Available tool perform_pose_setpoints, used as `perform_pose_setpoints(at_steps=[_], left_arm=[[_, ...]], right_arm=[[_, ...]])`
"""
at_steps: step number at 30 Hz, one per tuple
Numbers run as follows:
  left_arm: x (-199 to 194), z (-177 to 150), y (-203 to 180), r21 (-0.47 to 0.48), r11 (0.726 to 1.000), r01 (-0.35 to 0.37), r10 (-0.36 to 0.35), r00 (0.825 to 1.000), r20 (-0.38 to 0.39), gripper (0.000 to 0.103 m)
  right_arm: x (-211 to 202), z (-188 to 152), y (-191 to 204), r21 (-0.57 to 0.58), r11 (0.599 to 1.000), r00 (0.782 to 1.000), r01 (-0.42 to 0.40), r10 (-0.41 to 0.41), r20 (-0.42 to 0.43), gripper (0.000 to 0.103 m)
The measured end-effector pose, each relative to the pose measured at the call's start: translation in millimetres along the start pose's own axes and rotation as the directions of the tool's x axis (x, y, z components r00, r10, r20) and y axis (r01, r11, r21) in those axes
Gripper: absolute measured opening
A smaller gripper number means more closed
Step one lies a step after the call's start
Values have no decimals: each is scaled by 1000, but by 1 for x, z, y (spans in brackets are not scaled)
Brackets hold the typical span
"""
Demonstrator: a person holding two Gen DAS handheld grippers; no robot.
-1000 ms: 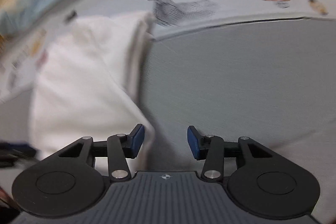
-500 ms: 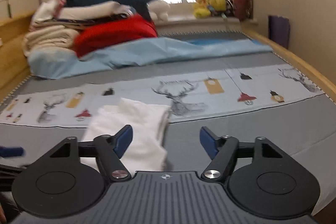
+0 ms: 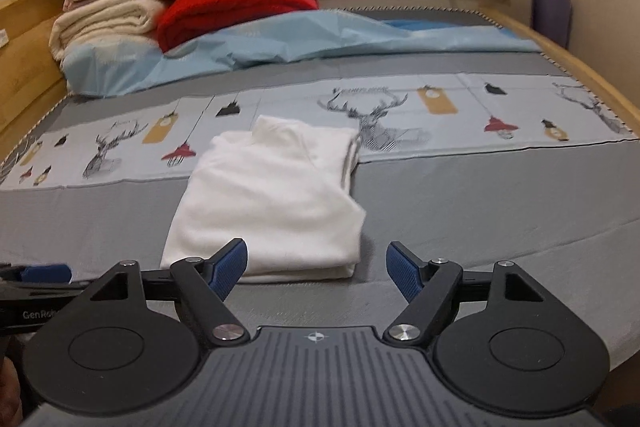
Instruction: Fold small clothes
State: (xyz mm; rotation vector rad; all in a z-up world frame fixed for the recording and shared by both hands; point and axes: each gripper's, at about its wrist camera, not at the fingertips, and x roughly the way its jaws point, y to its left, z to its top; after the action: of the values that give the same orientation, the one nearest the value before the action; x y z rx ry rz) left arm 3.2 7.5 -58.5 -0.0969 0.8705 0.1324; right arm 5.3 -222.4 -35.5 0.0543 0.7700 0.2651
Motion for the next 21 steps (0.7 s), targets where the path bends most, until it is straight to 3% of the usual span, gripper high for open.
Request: perform_pose_setpoints(at_steps=[21], left_arm=[[7,-2,-10,46,999,21,-21,1000,4,83]], right_arm=[[10,-3,3,-22,1000,999,-5,4,-32,78]])
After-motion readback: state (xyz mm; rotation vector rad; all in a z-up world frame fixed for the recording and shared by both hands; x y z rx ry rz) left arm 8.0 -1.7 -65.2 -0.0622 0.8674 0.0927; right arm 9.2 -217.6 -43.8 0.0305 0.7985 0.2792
